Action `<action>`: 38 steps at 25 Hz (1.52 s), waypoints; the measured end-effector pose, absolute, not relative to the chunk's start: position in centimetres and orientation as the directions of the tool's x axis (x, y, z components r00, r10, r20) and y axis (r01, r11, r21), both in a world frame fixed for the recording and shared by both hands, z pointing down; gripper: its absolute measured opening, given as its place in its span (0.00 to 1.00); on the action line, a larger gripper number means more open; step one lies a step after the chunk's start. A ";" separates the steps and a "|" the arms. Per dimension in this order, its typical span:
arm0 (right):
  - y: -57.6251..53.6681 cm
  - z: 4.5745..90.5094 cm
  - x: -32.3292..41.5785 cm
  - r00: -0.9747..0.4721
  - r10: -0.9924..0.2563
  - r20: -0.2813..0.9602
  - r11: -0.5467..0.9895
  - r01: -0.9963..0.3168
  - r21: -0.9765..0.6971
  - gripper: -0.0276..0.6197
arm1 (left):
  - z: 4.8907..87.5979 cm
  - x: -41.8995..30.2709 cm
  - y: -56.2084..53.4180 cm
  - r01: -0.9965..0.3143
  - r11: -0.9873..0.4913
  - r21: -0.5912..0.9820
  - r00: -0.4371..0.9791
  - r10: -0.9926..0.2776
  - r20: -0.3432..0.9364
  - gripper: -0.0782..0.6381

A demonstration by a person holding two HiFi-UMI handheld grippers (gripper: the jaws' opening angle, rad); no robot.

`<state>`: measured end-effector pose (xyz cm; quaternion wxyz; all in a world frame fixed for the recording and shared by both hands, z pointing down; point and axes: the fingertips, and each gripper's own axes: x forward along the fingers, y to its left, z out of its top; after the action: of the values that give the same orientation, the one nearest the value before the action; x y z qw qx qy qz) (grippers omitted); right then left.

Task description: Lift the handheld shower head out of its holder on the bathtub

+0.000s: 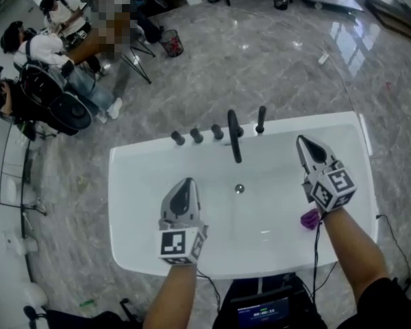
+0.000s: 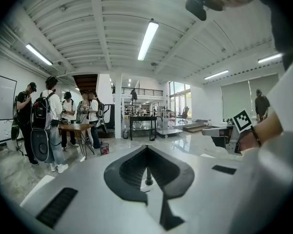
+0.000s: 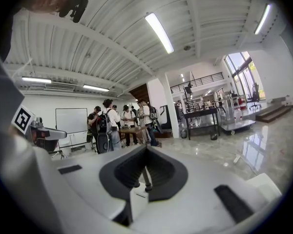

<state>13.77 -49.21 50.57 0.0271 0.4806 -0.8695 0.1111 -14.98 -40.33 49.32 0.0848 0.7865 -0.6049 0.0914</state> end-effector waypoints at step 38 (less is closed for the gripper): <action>-61.3 66.3 9.2 -0.569 -0.776 0.272 0.568 -0.818 -0.090 0.10 | 56.9 -12.7 -48.0 -0.964 -0.264 -0.005 0.258 -0.945 0.202 0.12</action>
<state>9.15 -61.30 66.30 0.1013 0.4533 -0.8796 0.1034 -12.73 -47.99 56.92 0.0597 0.7908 -0.6037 0.0819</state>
